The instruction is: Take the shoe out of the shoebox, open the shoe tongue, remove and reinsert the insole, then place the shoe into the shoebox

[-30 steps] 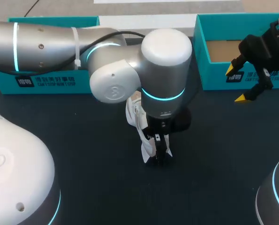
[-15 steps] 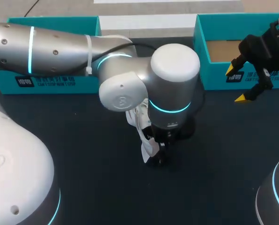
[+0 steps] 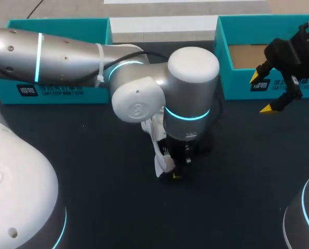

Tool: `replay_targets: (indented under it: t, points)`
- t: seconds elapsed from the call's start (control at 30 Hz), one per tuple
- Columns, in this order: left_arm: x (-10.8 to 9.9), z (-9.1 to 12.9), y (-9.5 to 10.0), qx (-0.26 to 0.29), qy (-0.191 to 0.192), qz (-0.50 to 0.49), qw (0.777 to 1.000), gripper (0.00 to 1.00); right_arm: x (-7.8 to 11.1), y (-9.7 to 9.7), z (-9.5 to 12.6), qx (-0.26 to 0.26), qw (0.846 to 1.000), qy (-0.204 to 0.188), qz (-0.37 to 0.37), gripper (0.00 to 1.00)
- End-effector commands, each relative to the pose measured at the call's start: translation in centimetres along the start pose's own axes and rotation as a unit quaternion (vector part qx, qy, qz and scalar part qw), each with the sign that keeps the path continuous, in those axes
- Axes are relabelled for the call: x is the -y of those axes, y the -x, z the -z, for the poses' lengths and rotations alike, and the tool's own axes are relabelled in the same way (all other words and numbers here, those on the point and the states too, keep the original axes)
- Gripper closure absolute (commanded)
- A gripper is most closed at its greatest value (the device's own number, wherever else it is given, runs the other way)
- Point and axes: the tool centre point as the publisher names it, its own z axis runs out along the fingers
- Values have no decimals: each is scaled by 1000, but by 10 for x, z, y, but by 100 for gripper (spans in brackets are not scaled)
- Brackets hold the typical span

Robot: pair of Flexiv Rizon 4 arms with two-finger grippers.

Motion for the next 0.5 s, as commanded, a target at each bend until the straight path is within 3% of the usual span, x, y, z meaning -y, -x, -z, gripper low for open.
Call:
replay_targets:
  t: [0.03, 0.2, 0.5]
  points:
    - [-14, 18, 0, -18, 5, -1, 1000, 100, -1, 1, -1, -1, 1000, -2, -1, 0]
    - [-28, 54, -2, -25, 14, -7, 1000, 100, -1, 1, -1, -1, 1000, -2, -1, 0]
    - [-50, 138, 7, -36, 5, 0, 999, 100, -1, 1, -1, -1, 1000, -2, -1, 0]
